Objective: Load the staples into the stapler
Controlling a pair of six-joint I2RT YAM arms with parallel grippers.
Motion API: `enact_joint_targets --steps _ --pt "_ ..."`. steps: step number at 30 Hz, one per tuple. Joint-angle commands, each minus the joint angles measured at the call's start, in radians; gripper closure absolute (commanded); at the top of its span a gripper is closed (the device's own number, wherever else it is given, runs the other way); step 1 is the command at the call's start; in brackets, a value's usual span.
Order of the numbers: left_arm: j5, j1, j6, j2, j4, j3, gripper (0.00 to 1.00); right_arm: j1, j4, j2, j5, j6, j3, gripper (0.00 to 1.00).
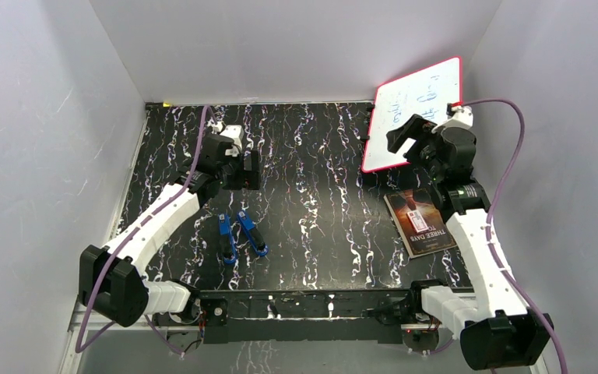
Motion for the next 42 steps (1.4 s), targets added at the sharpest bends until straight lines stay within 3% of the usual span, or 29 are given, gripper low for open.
enact_joint_targets --steps 1,7,12,16,26,32,42 --pt "-0.01 0.007 -0.026 -0.023 -0.075 0.015 0.02 -0.007 -0.046 0.072 -0.109 -0.021 0.046 0.02" --pt "-0.184 0.008 -0.122 -0.02 -0.18 0.038 0.02 0.057 -0.059 0.163 -0.171 -0.049 0.05 0.02" --pt "-0.273 0.018 -0.183 -0.042 -0.22 0.035 0.02 0.287 -0.052 0.236 -0.05 -0.093 0.069 0.02" --pt "-0.286 0.062 -0.217 -0.057 -0.229 0.035 0.02 0.475 0.01 0.312 -0.038 -0.127 0.07 0.02" --pt "-0.251 0.17 -0.231 -0.105 -0.234 0.007 0.02 0.8 0.154 0.557 -0.022 -0.154 0.121 0.05" --pt "-0.267 0.175 -0.232 -0.126 -0.248 -0.002 0.02 0.905 0.209 0.682 -0.033 -0.161 0.192 0.09" --pt "-0.267 0.175 -0.237 -0.161 -0.247 -0.014 0.02 0.966 0.199 0.87 -0.061 -0.141 0.285 0.19"
